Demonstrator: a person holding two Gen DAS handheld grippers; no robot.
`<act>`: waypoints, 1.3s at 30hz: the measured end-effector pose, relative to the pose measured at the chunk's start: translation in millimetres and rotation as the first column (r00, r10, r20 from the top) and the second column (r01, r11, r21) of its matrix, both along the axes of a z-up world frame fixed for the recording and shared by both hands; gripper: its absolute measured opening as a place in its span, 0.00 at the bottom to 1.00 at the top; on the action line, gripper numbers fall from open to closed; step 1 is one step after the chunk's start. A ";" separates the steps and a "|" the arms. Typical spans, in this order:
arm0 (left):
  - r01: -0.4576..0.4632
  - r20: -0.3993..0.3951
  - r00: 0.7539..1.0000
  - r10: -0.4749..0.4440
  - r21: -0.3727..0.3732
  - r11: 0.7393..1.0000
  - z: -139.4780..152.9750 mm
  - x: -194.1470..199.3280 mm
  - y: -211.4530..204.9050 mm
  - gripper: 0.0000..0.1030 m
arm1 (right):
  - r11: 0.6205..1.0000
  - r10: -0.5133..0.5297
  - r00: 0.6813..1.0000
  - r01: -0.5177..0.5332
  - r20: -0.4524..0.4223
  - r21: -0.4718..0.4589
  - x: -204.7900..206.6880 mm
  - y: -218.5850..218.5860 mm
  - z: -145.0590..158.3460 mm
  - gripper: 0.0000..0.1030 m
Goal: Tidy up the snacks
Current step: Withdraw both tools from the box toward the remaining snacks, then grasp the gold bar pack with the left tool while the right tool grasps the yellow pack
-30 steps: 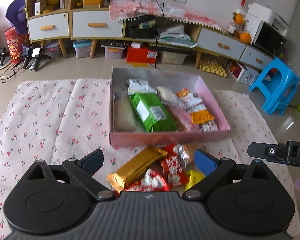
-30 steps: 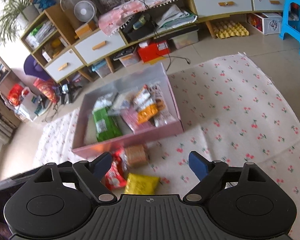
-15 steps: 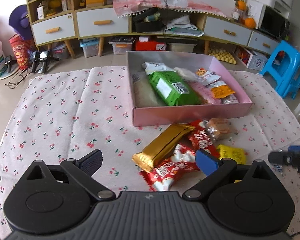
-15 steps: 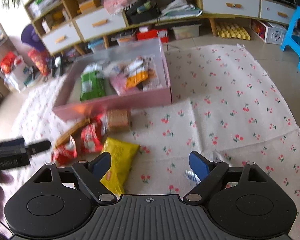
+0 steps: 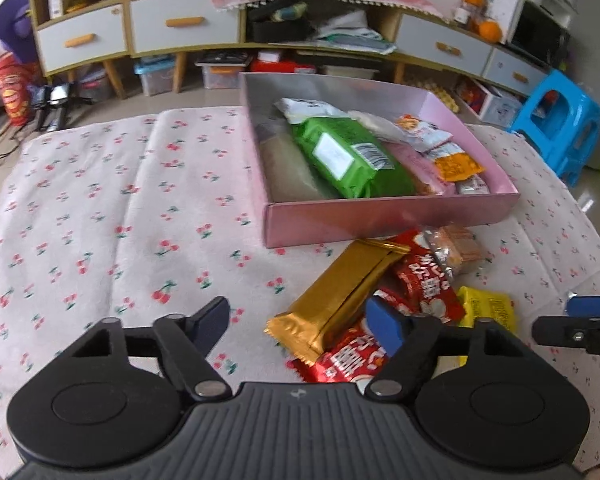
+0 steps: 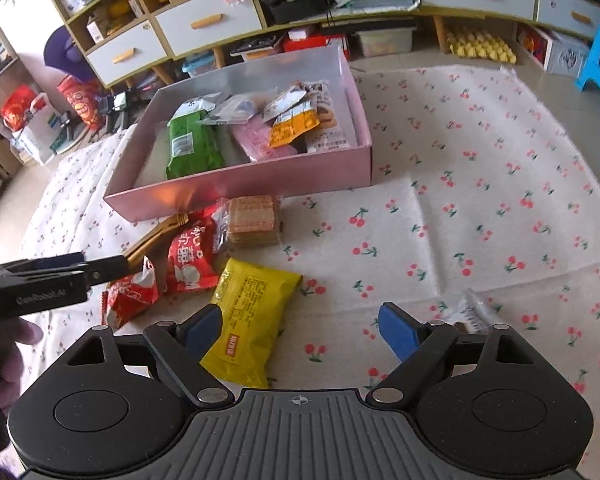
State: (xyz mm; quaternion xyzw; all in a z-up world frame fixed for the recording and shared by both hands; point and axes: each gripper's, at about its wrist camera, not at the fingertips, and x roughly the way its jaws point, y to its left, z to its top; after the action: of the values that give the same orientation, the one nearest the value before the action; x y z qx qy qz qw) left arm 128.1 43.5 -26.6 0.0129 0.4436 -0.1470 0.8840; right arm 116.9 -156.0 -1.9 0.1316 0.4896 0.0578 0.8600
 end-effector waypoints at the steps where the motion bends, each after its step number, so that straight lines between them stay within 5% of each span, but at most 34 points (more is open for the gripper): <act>1: 0.014 0.000 1.000 -0.014 -0.006 1.000 -0.2 0.9 -1.6 0.65 | 1.000 -0.002 1.000 0.002 -0.007 0.010 1.9 1.2 -1.3 0.85; 6: 0.040 -0.038 0.998 -0.041 -0.023 0.999 -5.5 10.4 -4.2 0.52 | 0.999 -0.013 0.999 0.015 -0.037 0.049 10.4 7.5 -8.2 0.85; 16: 0.032 -0.044 0.999 -0.030 0.048 0.998 -6.4 9.5 1.8 0.47 | 0.999 0.005 0.997 -0.001 -0.071 0.051 18.6 21.9 -17.2 0.85; 24: -0.010 -0.035 0.999 0.015 0.145 0.989 -7.3 4.9 34.2 0.49 | 0.999 0.027 0.997 -0.026 -0.077 0.021 16.1 28.6 -21.8 0.85; 39: 0.045 0.000 0.999 -0.045 0.118 0.992 -12.1 3.3 46.2 0.60 | 0.976 0.155 0.988 -0.157 -0.028 -0.150 2.5 46.9 -23.5 0.85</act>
State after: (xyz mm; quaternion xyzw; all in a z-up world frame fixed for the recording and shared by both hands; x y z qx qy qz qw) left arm 131.4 89.7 -38.7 0.0755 0.4498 -0.1403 0.8788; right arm 119.4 -109.1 -25.4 0.0276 0.5083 0.0867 0.8564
